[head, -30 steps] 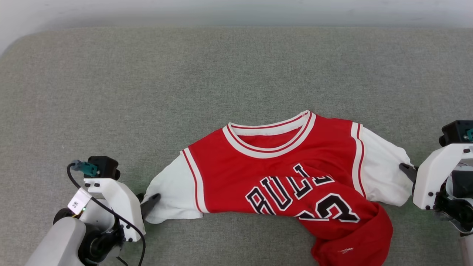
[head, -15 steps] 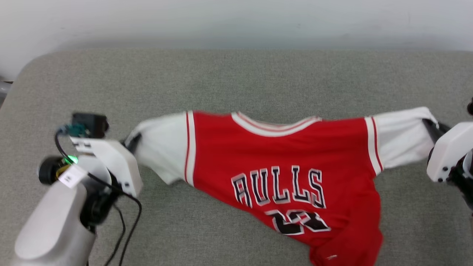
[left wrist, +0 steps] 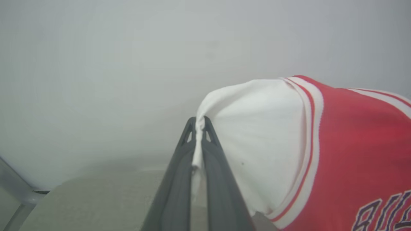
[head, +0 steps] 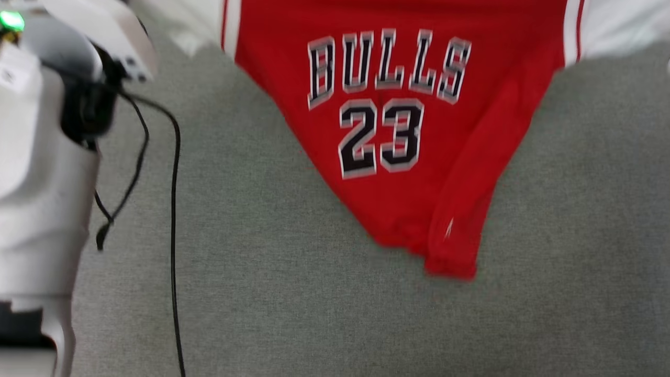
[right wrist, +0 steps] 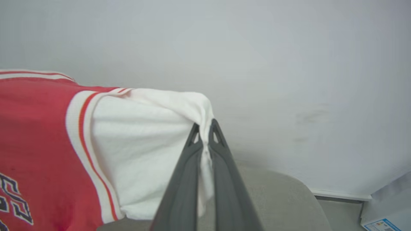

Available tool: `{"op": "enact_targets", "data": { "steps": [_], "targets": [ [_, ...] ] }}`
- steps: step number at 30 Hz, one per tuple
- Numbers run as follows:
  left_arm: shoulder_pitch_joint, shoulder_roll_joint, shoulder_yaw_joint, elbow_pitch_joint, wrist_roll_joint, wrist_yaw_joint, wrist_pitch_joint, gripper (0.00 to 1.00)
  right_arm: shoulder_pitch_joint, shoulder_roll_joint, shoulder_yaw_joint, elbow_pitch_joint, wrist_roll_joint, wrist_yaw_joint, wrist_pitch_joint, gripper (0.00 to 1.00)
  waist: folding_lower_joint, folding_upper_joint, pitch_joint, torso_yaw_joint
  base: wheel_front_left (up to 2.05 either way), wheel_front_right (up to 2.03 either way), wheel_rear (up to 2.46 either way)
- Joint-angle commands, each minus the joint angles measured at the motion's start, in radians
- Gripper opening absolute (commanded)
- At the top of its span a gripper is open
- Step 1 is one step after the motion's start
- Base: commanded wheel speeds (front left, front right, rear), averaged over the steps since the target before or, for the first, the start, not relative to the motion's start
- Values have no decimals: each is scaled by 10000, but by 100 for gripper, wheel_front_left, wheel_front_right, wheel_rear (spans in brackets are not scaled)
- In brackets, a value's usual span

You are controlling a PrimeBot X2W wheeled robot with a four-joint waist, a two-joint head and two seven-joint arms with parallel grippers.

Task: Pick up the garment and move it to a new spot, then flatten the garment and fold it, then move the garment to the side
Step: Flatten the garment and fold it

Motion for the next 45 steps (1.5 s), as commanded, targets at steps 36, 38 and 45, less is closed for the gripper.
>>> {"op": "enact_targets", "data": {
  "steps": [36,38,45],
  "targets": [
    [-4201,-46,351,4368,-406,-1537,-3490,0,-6237,855,2704,4799,1425,-12,-3288,0,-1,0,4173,-407,0,0,0],
    [-3641,-180,329,4487,-579,-1589,-3708,0,-5592,825,2905,4672,1765,-10,-3425,0,-1,0,4043,-344,0,0,0],
    [-1013,-588,300,4219,-1111,-1664,-4322,0,-2304,622,3224,3781,2924,-9,-3868,0,-1,0,3283,-184,0,0,0]
  ]
}}
